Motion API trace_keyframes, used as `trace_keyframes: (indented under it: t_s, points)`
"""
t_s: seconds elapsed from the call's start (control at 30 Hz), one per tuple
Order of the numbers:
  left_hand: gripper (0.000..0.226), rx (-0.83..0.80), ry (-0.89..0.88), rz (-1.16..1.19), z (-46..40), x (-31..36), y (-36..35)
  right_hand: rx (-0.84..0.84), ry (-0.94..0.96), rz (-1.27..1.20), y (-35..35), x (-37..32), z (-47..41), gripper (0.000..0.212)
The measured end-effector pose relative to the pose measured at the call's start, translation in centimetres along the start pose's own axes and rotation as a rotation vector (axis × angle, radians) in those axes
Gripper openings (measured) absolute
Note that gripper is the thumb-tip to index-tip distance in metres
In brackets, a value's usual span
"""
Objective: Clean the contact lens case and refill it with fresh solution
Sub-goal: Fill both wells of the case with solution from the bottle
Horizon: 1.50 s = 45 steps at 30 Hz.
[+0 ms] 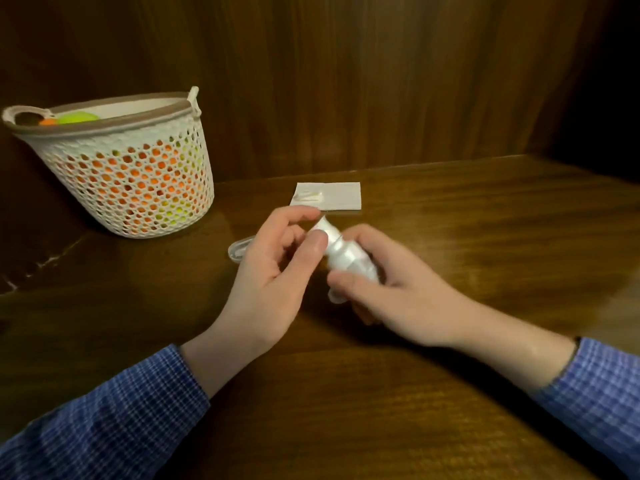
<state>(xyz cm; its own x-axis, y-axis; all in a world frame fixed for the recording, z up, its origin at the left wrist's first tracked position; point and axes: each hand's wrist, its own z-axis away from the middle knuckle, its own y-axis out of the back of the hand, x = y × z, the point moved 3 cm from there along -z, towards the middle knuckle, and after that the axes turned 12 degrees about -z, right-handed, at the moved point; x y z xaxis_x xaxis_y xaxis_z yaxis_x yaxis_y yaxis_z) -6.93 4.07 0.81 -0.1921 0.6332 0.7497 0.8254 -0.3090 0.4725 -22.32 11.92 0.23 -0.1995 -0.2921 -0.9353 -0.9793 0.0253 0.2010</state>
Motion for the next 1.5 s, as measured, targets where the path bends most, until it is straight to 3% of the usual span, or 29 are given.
trace_keyframes:
  t_s: [0.13, 0.6, 1.0, 1.5]
  points:
    - [0.026, 0.015, -0.082, -0.058, 0.2, 0.7, 0.1, -0.025, 0.074, 0.085, -1.5, -0.1, 0.6, 0.023]
    - [0.019, -0.037, 0.035, 0.013, 0.1, 0.3, -0.1, 0.011, 0.232, 0.398, -0.2, 0.2, 0.4, 0.036]
    - [0.031, 0.001, 0.058, -0.002, 0.4, 0.5, -0.5, 0.047, 0.231, 0.553, -0.6, -0.6, 0.6, 0.041]
    - [0.026, 0.003, 0.025, -0.058, 0.7, 0.7, -0.6, 0.046, 0.224, 0.596, -1.0, -0.6, 0.7, 0.042]
